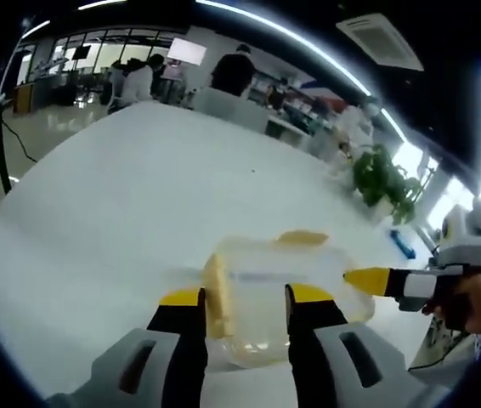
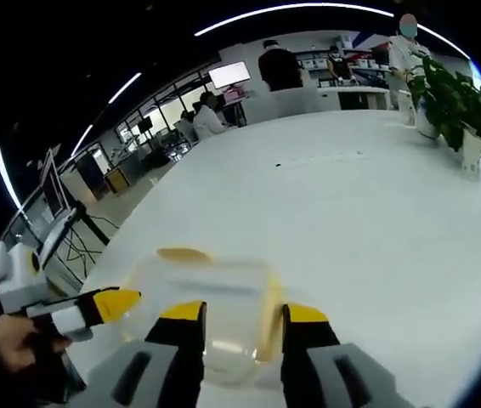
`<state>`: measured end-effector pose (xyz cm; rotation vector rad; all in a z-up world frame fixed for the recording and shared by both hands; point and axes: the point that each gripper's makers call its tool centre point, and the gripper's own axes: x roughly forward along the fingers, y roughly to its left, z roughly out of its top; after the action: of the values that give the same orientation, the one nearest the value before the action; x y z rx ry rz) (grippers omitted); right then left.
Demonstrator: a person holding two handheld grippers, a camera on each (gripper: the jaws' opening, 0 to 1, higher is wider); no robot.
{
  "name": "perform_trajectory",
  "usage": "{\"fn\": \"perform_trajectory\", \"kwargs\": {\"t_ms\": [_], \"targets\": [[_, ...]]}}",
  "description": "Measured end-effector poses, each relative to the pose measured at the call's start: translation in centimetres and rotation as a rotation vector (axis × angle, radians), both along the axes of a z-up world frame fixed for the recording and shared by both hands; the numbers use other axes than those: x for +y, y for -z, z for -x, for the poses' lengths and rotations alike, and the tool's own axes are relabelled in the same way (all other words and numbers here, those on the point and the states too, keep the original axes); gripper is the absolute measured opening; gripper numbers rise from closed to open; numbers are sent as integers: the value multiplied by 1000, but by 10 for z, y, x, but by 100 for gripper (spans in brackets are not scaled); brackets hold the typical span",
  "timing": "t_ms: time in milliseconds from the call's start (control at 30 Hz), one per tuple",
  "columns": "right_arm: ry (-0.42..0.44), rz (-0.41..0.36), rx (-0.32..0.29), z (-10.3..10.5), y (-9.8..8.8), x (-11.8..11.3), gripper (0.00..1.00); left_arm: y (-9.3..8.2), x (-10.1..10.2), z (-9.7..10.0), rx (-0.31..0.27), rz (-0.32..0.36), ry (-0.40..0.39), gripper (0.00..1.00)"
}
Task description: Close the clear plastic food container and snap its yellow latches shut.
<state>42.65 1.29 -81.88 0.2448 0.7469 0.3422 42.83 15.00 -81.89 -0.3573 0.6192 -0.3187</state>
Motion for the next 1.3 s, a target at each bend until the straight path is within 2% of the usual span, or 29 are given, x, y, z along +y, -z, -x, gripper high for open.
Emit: {"fn": "perform_trajectory", "kwargs": {"t_ms": [267,333,367,400,433,733,933,1000,1067,1133,1233,1300], "targets": [[-3,-27,10,1,1,0,31,0,-1,0,-16,28,-46,31],[-7,-22,23,1,1,0,31,0,-1,1,2,41,-45,30],[1,-20,25,1,1,-1,30,0,-3,1,22,75,-42,28],[-6,-72,40,-1,3,5,29,7,1,-2,32,98,-55,27],[5,-38,39,-1,5,-1,29,12,-1,2,34,90,-25,27],[8,-46,24,-4,3,-1,30,9,3,-1,35,78,-10,29],[-22,-44,14,-5,0,-2,30,4,4,-2,22,65,11,30],[-33,-19,-46,-11,-7,-6,28,0,8,-5,5,58,-1,24],[-28,-41,-65,-13,-16,-9,30,-17,19,-11,-68,35,-27,17],[-67,-45,-98,-15,-25,-6,30,-27,20,-13,-106,9,0,20],[-148,39,-160,-19,-36,-2,30,-39,4,-10,-148,-43,119,25],[-212,32,-182,-18,-40,12,28,-41,-9,-6,-173,-83,205,23]]}}
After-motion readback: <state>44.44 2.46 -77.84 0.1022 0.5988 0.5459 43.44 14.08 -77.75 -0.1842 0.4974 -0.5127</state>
